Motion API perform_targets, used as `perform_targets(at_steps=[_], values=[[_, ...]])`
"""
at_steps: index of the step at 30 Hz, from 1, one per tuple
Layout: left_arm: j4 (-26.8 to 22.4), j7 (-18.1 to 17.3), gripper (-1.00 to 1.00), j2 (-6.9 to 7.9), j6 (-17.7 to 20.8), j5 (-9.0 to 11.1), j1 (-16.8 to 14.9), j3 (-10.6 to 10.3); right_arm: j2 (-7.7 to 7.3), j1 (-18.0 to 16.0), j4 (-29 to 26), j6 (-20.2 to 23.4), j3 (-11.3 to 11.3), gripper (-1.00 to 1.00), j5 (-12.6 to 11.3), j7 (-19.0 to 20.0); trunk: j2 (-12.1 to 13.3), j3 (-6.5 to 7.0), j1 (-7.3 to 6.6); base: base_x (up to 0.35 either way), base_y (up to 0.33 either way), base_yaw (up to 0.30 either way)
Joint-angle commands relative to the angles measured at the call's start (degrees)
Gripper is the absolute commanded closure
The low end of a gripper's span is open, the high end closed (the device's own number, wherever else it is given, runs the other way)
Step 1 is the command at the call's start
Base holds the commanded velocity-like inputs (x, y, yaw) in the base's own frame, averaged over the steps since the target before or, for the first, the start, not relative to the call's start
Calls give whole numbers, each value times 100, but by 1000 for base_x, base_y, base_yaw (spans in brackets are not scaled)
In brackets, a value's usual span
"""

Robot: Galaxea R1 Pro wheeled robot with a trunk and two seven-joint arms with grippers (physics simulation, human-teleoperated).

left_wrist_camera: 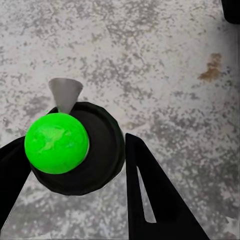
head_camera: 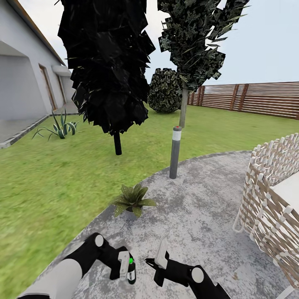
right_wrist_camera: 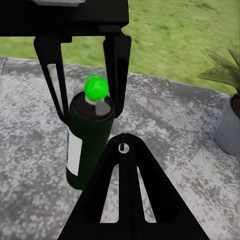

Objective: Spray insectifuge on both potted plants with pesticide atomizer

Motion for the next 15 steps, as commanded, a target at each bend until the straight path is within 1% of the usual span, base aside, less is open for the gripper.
perform_targets(at_steps=[1,6,15], values=[[-8,-14,100,-31,-19,-32,-1,-6,0,-2,-3,-33,-8,100,53,-1,-2,-6,-1,0,0,0],[-8,-16,100,-153,-21,-44,-2,-9,-2,-2,-3,-33,-9,100,53,-1,-2,-6,-1,0,0,0],[-8,-16,100,-248,-29,-48,-4,-17,-1,-2,-3,-33,-9,100,53,-1,-2,-6,-1,0,0,0]])
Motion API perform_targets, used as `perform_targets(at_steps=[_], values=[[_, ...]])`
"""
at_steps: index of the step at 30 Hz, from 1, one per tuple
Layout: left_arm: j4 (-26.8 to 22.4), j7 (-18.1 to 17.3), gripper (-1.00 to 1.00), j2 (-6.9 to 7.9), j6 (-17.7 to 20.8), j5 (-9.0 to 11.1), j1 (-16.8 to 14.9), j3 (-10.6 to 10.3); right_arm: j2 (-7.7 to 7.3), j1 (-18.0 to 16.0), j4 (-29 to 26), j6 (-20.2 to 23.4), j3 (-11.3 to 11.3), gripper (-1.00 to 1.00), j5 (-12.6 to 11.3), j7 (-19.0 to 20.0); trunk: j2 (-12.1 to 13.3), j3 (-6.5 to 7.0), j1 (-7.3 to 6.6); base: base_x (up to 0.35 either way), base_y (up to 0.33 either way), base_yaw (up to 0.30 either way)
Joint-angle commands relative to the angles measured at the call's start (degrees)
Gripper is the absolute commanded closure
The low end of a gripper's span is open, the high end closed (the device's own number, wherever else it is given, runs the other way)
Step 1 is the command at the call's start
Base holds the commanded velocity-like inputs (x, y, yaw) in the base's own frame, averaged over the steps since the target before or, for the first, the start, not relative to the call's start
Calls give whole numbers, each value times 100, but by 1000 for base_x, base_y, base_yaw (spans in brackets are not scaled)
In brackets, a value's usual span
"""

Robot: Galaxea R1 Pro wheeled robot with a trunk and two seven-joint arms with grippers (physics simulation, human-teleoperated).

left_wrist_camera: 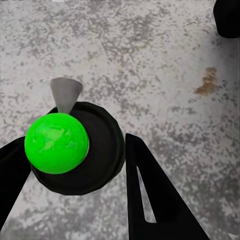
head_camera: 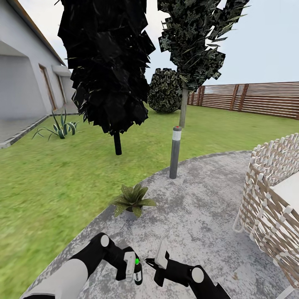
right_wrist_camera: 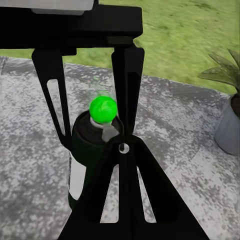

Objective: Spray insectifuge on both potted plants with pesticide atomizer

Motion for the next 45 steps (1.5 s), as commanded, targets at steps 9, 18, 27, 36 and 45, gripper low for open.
perform_targets(at_steps=[9,18,27,36,45], values=[[-17,-11,100,-79,-18,-21,-5,-3,1,-2,-4,-33,-8,100,53,-1,-2,-6,-1,0,0,0],[-17,-11,100,-152,-18,-15,-5,1,1,-2,-10,-33,-8,100,53,-1,-2,-6,-1,0,0,0],[-17,-11,100,-158,-18,13,-7,6,0,-2,-12,-33,-8,100,53,-1,-2,-6,-1,0,0,0],[-21,-2,100,-172,-18,37,-7,15,1,-2,-12,-33,-8,100,53,-1,-2,-6,-1,0,0,0],[-25,-2,100,-202,-74,38,-7,19,0,-2,-12,-33,-8,100,53,-1,-2,-6,-1,0,0,0]])
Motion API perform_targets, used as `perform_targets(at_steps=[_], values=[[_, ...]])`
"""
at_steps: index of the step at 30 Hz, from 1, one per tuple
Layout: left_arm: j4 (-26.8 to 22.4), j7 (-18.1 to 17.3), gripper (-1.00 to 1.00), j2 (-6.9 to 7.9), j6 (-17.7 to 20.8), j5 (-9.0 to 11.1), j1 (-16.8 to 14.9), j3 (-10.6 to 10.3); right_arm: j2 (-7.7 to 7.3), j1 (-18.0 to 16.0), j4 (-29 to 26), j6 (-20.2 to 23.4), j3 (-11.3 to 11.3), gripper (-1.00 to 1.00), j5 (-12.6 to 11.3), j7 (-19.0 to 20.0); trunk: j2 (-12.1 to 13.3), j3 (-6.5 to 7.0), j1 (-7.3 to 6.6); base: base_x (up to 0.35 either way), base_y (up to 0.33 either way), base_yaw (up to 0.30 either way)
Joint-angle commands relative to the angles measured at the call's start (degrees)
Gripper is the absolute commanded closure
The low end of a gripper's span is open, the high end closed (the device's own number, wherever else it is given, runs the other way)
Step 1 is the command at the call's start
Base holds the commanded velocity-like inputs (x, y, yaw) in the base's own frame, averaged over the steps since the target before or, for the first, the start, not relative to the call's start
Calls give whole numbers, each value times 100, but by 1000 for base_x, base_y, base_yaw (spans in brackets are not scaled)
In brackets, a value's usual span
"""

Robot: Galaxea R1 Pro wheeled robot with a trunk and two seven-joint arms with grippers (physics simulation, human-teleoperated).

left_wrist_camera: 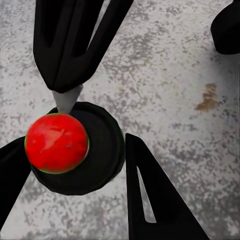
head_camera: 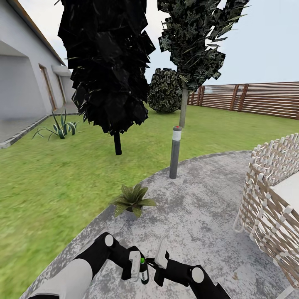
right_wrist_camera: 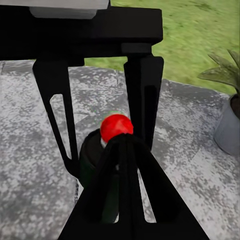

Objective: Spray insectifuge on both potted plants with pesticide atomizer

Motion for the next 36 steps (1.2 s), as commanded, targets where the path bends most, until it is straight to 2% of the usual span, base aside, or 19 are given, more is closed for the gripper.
perform_targets(at_steps=[1,10,16,25,30,33,34,36], values=[[-9,-11,100,-4,-28,-24,-1,1,3,-2,-3,-33,-8,100,53,-1,-2,-6,-1,0,0,0],[-2,-4,100,-11,-34,-17,-1,3,2,-2,-3,-33,-8,100,53,-1,-2,-6,-1,0,0,0],[14,47,100,97,-32,-56,2,-13,2,-2,5,-33,-8,100,53,-1,-2,-6,-1,0,0,0],[468,166,100,966,-33,-13,31,3,-3,-2,13,-33,-5,100,68,-1,-2,-6,-1,0,0,0],[472,371,100,1270,-39,-19,326,30,-38,-2,27,-33,-8,100,78,-8,-2,-6,-1,0,0,0],[481,406,100,1576,-40,16,413,45,-55,-2,31,-33,-16,100,79,-10,-2,-6,-1,0,0,0],[482,408,100,1672,-40,57,474,46,-57,-2,31,-33,-16,-100,90,-10,-2,-6,-1,0,0,0],[482,412,100,1822,-40,143,566,49,-62,-2,32,-33,-17,-100,101,-13,-2,-6,-1,0,0,0]])
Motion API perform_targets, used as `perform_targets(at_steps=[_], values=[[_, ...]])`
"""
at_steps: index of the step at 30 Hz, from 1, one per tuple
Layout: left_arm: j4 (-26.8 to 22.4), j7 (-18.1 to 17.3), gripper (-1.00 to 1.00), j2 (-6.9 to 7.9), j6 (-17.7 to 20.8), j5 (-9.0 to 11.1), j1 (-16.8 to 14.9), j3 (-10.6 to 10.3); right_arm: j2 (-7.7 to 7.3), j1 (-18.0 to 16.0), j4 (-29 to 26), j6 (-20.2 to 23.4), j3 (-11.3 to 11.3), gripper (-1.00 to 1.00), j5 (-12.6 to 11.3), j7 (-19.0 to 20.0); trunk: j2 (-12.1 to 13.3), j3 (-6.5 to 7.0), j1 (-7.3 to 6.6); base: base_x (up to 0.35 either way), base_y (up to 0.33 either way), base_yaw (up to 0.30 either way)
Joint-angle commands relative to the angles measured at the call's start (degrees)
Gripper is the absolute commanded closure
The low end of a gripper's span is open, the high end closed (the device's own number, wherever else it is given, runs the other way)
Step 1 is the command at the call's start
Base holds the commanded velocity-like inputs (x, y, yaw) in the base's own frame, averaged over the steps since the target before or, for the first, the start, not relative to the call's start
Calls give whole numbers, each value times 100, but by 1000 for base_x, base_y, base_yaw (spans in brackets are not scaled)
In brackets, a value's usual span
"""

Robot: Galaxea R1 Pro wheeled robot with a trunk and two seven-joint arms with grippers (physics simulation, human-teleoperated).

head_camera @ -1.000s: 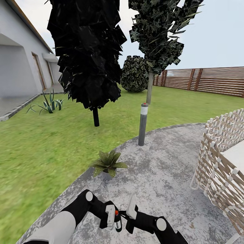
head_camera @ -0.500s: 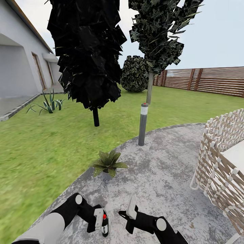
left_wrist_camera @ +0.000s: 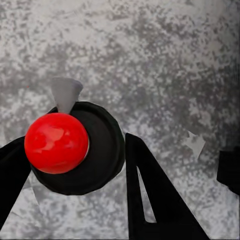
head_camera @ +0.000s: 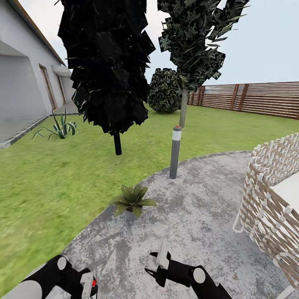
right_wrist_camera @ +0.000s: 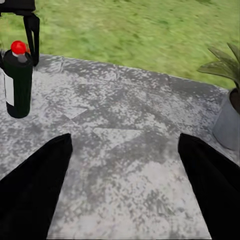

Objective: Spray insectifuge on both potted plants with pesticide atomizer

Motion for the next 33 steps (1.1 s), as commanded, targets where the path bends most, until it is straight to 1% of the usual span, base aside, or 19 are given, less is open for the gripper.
perform_targets(at_steps=[1,5,7,10,13,15,16,18,19,20,22,24,26,27,28,29,30,31,33], values=[[-9,-14,100,65,-11,30,36,13,1,-2,-3,-33,-8,-100,56,-3,-2,-5,-1,0,0,0],[-2,72,100,290,-150,107,129,21,-3,-2,92,-28,-39,-100,61,-36,-2,-5,-1,0,0,0],[96,444,100,347,-192,288,138,73,-15,-2,185,-31,-47,-100,66,-163,-2,-5,-1,0,0,0],[485,1190,100,344,-221,756,141,186,-59,-2,389,-28,-45,-100,67,-642,-2,-5,-1,0,0,0],[755,1672,100,331,-229,1350,144,222,-72,-2,711,-25,-45,-100,66,-1344,-2,-5,-1,0,0,0],[891,1964,100,325,-224,1917,144,228,-74,-2,802,-24,-44,-100,67,-1737,-2,-5,-1,0,0,0],[1001,2167,100,320,-223,2301,144,230,-79,-2,833,-26,-41,-100,63,-1892,-2,-5,-1,0,0,0],[1245,2524,100,308,-233,2909,148,231,-110,-2,978,-40,-48,-100,50,-2134,-2,-5,-1,0,0,0],[1345,2655,100,306,-235,3106,163,231,-145,-2,1109,-47,-50,-100,37,-2270,-2,-5,-1,0,0,0],[1454,2830,100,304,-237,3363,193,231,-180,-2,1386,-56,-51,-100,18,-2534,-2,-5,-1,0,0,0],[1525,3030,100,302,-243,3702,261,231,-201,0,1883,-66,-52,-100,0,-2996,-2,-5,-1,0,0,0],[1558,3209,100,278,-282,4199,394,232,-205,4,2529,-79,-57,-100,-63,-3728,-2,-5,-1,0,0,0],[1565,3326,100,244,-317,4610,454,232,-206,5,2915,-111,-60,-100,-275,-4348,-2,-5,-1,0,0,0],[1569,3444,100,229,-333,4912,478,232,-206,6,3107,-166,-65,-100,-585,-4727,-2,-5,-1,0,0,0],[1571,3521,100,222,-347,5079,489,232,-207,6,3189,-212,-67,-100,-830,-4903,-2,-5,-1,0,0,0],[1573,3579,100,211,-365,5190,512,228,-207,8,3244,-262,-68,-100,-1078,-5020,-2,-5,-1,0,0,0],[1561,3664,100,188,-404,5337,639,228,-224,16,3312,-353,-69,-100,-1577,-5159,-2,-5,-1,0,0,0],[1559,3779,100,188,-416,5380,720,230,-269,23,3328,-389,-70,-100,-1741,-5193,-2,-5,-1,0,0,0],[1574,4298,100,176,-440,5432,815,226,-339,34,3340,-540,-70,-100,-1860,-5220,-2,-5,-1,0,0,0]])
